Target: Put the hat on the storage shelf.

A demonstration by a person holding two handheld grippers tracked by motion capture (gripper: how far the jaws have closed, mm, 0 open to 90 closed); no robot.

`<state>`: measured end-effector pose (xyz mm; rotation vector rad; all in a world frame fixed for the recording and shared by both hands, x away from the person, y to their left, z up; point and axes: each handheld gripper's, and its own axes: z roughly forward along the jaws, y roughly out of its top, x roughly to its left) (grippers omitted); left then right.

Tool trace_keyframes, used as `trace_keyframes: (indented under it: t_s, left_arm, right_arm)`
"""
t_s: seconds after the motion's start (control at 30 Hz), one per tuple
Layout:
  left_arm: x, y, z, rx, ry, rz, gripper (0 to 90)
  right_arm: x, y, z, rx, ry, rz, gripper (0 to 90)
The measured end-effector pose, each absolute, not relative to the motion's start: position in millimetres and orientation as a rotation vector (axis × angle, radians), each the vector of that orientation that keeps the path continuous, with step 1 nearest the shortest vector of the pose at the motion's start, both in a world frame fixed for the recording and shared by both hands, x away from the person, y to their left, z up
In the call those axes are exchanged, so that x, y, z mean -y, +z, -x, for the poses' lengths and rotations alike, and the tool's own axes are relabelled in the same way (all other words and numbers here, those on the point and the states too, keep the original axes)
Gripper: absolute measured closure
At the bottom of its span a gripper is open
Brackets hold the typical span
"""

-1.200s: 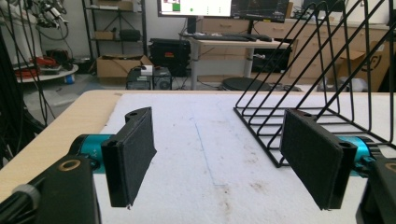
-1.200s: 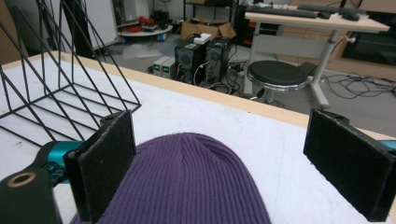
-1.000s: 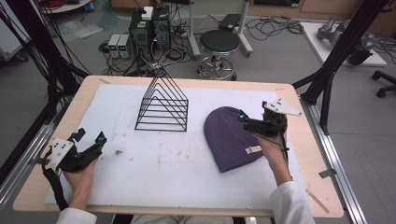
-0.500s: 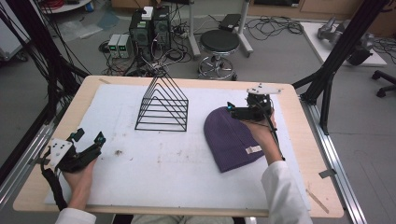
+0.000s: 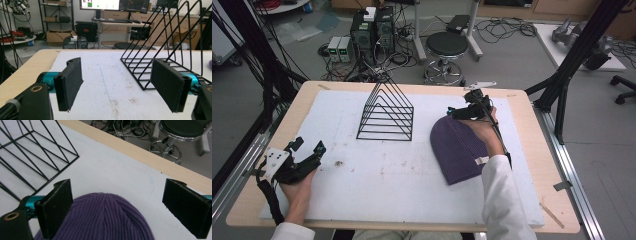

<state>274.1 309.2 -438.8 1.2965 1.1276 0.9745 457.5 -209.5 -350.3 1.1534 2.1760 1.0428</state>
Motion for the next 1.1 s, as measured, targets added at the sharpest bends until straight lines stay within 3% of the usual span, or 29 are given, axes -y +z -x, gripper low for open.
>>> trace_keyframes:
  t_s: [1.1]
  left_arm:
    - [-312,-440,-275,-1.146,0.976,-1.302,26.0]
  right_arm:
    - [225,-404,-496,-2.309,0.810,-1.348,8.6]
